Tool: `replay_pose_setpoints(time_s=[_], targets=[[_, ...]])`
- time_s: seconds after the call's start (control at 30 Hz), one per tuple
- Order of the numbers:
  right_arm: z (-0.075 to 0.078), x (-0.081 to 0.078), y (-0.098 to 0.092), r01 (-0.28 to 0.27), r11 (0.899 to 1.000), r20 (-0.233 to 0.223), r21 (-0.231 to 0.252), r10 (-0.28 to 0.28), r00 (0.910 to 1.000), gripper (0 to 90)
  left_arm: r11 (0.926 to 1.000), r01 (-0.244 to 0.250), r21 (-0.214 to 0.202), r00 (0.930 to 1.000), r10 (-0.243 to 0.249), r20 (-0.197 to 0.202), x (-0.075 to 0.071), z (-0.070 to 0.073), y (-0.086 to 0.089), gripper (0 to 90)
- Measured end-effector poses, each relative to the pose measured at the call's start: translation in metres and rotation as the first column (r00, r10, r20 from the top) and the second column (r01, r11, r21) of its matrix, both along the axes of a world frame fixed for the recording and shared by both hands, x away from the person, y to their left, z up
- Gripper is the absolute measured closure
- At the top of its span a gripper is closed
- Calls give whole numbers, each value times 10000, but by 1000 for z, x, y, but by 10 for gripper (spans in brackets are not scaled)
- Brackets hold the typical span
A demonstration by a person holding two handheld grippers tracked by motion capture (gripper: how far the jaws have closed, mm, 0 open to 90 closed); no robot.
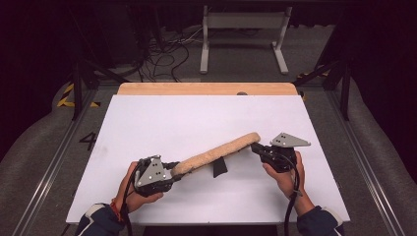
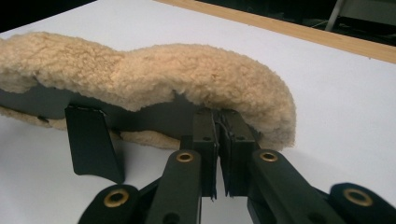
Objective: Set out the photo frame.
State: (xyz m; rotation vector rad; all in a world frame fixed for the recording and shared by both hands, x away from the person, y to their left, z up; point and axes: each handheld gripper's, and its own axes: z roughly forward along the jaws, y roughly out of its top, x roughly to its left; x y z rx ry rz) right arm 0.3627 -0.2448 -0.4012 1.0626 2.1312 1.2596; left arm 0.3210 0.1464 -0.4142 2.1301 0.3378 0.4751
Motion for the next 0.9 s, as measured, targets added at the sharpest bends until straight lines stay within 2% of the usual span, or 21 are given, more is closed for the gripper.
replay_pose_setpoints(time_s=[0.37,0.9], targets=[[1,9,8,-11,10000,2,9,11,10000,854,9999,170,-24,9998,-170,-88,-4,-1,-2,642],[1,22,12,-23,10000,-20,-87,23,10000,855,9972,745,-5,9970,-745,-192,-11,-1,-11,652]])
